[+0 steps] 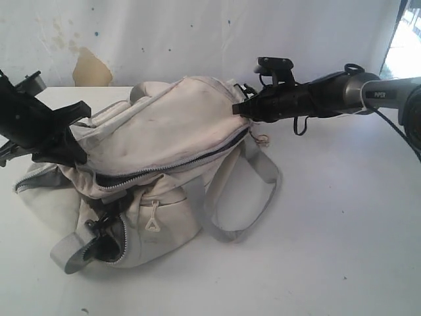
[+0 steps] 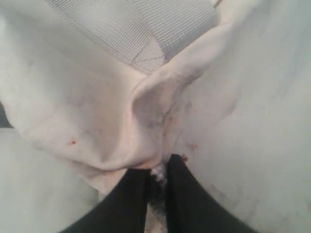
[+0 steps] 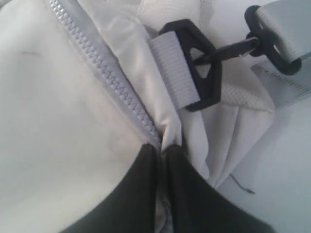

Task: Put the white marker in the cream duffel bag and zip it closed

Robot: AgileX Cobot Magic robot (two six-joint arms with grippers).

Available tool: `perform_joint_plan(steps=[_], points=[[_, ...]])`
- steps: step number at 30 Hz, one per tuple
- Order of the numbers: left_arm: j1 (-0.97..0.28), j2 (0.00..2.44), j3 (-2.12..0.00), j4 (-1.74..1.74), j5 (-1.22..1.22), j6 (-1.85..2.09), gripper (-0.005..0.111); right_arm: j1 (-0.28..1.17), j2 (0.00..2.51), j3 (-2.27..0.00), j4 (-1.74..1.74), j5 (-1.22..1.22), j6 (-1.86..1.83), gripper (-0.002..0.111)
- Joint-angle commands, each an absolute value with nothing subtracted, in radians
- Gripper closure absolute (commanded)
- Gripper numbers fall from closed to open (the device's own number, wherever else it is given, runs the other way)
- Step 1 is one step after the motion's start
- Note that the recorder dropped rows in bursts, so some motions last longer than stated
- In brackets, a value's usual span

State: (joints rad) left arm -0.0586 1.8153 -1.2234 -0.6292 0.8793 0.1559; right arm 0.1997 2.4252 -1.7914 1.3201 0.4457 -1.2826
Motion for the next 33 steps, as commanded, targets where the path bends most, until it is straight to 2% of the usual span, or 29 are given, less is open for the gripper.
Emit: perform_joint_plan(steps=[1,3,8,10,18,25,33], points=[[-0.062,1.814,-1.224,-0.642,0.856,0.225,0.107,0.185,2.403,-1.794,1.243,0.489,-1.2,0.108],[-0.062,1.814,-1.249,-0.618,0.856,0.225,0.107,0.168,2.379,-1.794,1.151,0.532,-1.109,0.108],[-0.059,1.814,-1.343,-0.595,0.807,0.225,0.107,0.156,2.293,-1.794,0.661,0.658,-0.642,0.108],[-0.059,1.82,-1.374,-0.597,0.774,0.206,0.107,0.156,2.262,-1.794,0.584,0.729,-0.544,0.108],[-0.059,1.888,-1.481,-0.604,0.78,0.195,0.107,0.156,2.158,-1.741,0.427,0.89,-0.319,0.108],[-0.059,1.959,-1.583,-0.654,0.785,0.205,0.107,0.156,2.012,-1.579,0.295,0.878,-0.208,0.108],[-0.059,2.013,-1.659,-0.725,0.819,0.32,0.107,0.156,1.854,-1.426,0.295,0.9,-0.197,0.108]])
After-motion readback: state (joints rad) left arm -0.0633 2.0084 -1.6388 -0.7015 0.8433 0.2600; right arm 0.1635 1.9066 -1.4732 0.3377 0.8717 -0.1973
